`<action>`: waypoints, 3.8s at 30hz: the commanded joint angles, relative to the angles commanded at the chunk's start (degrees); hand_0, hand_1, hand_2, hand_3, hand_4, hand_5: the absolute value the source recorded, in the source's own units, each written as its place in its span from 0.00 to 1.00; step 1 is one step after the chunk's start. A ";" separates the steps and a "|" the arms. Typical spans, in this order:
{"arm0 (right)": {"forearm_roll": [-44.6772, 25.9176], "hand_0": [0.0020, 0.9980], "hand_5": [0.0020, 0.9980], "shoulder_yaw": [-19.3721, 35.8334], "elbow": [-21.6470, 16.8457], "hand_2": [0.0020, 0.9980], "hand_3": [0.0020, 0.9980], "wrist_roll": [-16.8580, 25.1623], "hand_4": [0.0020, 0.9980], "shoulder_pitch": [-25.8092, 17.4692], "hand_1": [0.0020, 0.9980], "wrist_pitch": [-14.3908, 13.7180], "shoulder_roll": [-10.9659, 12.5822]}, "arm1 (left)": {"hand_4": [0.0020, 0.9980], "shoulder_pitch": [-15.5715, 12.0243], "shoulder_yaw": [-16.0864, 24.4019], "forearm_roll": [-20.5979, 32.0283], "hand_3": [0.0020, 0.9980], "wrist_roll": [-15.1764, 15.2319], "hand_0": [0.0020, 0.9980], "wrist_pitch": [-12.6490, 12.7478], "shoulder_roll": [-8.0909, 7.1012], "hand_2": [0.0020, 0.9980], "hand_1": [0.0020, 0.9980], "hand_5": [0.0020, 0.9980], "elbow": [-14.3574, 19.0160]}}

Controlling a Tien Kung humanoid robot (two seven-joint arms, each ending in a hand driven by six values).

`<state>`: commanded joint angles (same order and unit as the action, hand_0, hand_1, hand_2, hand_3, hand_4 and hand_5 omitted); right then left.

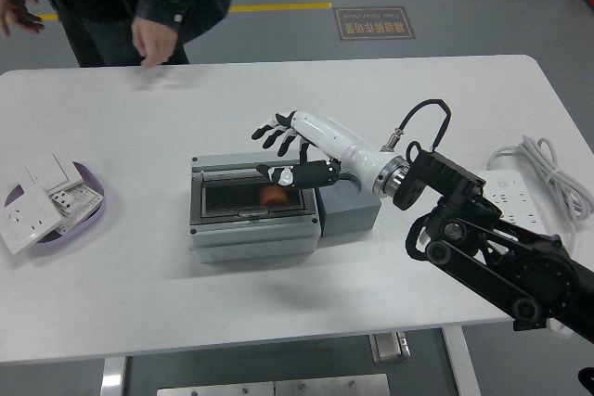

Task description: Pick up the cylinder from the cube,place it in the box,flap close box

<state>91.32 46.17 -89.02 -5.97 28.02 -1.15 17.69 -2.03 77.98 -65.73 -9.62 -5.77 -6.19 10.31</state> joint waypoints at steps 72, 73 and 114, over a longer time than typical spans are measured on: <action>-11.95 0.83 0.32 26.88 7.05 0.76 0.78 13.19 0.86 -21.80 0.74 1.64 -6.19 | 0.76 -0.91 2.45 -2.19 0.71 -0.83 0.64 -0.30 1.11 0.66 0.67 0.31 0.00; -11.75 0.83 0.32 26.77 7.01 0.76 0.78 13.14 0.86 -21.77 0.74 1.61 -6.21 | 0.76 -0.90 2.50 -2.24 0.71 -0.85 0.64 -0.30 1.08 0.66 0.67 0.31 0.00; -0.77 0.85 0.34 28.23 4.65 0.76 0.78 10.78 0.84 -21.92 0.75 0.65 -6.08 | 0.76 -0.40 2.19 -2.50 0.71 -0.99 0.64 -0.39 1.03 0.66 0.67 0.32 0.00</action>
<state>90.55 74.40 -84.37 4.81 6.10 -0.50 11.61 -2.43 80.17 -68.23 -10.61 -6.16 -5.17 10.31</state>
